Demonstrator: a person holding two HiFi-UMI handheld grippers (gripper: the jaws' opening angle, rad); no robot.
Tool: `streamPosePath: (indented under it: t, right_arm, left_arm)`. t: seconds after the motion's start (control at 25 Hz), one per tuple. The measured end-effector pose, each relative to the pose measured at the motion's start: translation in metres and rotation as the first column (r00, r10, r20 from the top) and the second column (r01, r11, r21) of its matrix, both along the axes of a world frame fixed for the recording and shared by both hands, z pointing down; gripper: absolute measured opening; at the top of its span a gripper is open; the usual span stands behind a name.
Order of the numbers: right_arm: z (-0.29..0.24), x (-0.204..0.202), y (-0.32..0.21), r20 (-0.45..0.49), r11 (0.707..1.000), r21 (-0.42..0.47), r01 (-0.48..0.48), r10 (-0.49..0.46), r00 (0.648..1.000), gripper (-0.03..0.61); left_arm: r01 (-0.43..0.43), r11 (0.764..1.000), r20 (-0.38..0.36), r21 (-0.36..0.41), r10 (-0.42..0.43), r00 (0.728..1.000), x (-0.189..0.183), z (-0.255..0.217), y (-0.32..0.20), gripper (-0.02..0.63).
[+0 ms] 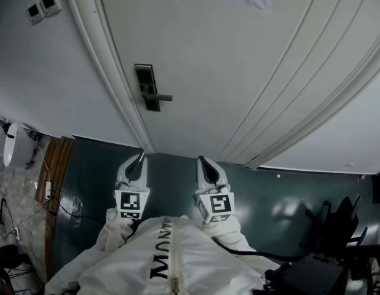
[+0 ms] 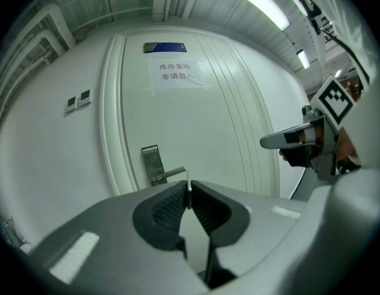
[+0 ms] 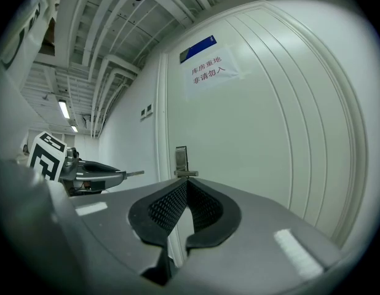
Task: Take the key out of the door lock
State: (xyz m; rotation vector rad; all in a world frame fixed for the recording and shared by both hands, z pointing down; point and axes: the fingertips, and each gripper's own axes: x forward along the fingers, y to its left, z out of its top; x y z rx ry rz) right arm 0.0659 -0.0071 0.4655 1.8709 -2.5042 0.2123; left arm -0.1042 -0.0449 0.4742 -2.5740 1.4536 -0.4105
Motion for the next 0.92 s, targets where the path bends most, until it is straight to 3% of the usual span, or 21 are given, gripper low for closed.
streamPosePath:
  t: [0.36,0.92]
  right_arm:
    - [-0.011,-0.025,-0.002,-0.019,1.0,0.002,0.007,-0.007,1.0,-0.001]
    - [-0.006,-0.046,0.001,-0.028,0.999,-0.013,0.029,-0.03,0.999,-0.001]
  left_arm:
    - [-0.048,0.998,-0.02,0.028,0.049,0.999,-0.007,-0.018,-0.004,0.023]
    - [-0.021,1.0,-0.027,0.003,0.021,0.999,-0.031,-0.009,0.003,0.023]
